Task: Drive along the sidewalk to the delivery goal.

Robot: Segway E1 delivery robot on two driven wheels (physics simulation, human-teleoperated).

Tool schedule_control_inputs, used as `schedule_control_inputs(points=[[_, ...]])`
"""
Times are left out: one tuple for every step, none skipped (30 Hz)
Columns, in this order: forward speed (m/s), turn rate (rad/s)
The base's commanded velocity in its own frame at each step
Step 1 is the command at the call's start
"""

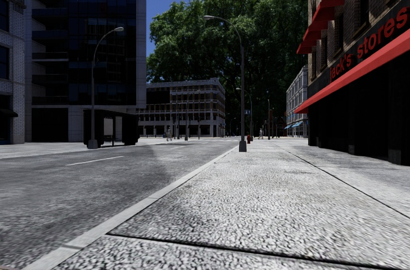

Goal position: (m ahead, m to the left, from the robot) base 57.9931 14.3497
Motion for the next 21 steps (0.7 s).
schedule_control_inputs(points=[[0.00, 0.00], [0.00, 0.00], [0.00, 0.00], [0.00, 0.00], [0.00, 0.00], [0.00, 0.00], [0.00, 0.00], [0.00, 0.00], [0.00, 0.00], [0.00, 0.00], [0.00, 0.00], [0.00, 0.00], [0.00, 0.00], [0.00, 0.00], [0.00, 0.00], [0.00, 0.00], [0.00, 0.00], [0.00, 0.00], [0.00, 0.00], [0.00, 0.00], [0.00, 0.00]])
